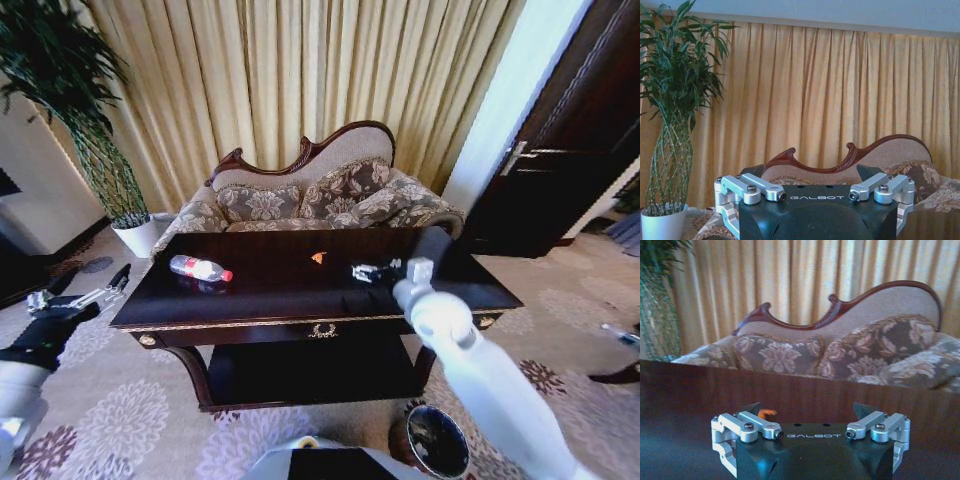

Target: Move to the front of the table and place the trash on the table into the trash bin.

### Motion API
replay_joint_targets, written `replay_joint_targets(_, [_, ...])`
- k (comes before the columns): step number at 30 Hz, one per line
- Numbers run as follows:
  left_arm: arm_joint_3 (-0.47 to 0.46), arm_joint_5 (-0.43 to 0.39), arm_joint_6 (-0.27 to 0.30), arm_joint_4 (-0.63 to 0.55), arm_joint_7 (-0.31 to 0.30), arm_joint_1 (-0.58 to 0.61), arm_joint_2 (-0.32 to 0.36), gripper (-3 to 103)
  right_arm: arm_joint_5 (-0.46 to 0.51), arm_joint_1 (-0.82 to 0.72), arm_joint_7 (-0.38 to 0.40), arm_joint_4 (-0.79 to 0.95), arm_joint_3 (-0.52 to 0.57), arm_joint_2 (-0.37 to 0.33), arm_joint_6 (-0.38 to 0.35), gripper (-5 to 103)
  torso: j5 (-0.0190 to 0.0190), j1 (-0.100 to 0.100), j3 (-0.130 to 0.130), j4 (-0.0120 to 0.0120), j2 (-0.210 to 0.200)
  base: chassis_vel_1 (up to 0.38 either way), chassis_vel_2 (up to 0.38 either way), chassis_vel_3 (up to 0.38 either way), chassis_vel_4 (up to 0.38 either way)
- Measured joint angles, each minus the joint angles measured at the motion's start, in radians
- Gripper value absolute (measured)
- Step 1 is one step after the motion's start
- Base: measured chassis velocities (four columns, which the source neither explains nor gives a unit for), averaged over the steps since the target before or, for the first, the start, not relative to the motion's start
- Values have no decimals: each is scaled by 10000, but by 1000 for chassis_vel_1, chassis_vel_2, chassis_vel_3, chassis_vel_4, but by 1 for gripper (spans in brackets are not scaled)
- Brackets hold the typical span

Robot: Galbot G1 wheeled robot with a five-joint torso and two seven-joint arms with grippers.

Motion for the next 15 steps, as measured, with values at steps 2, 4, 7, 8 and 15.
replay_joint_targets(2, [195, 183, 70, -115, -34, -8, -126, 100, 778, 1118, 406, -358, -861, -95, -5, 100, -2, 0, 0, 1, 0, 0, 0, 0, 0])
replay_joint_targets(4, [267, 216, 116, -184, -99, 5, -185, 100, 1019, 1583, 507, -584, -1253, -76, -5, 100, -1, 0, 0, 2, 0, 0, 0, 0, 0])
replay_joint_targets(7, [303, 239, 137, -224, -142, 48, -211, 100, 1354, 2110, 648, -900, -1804, 31, -3, 100, 0, 1, 0, 2, -1, 0, 0, 0, 0])
replay_joint_targets(8, [279, 241, 140, -225, -148, 56, -210, 100, 1452, 2270, 681, -1006, -2028, 86, 0, 100, 1, 0, 0, 1, 0, 0, 0, 0, 0])
replay_joint_targets(15, [138, 230, 140, -223, -159, 83, -190, 100, 1612, 2688, 874, -1493, -2697, 465, 23, 100, -1, 0, -1, -1, 0, 0, 0, 0, 0])
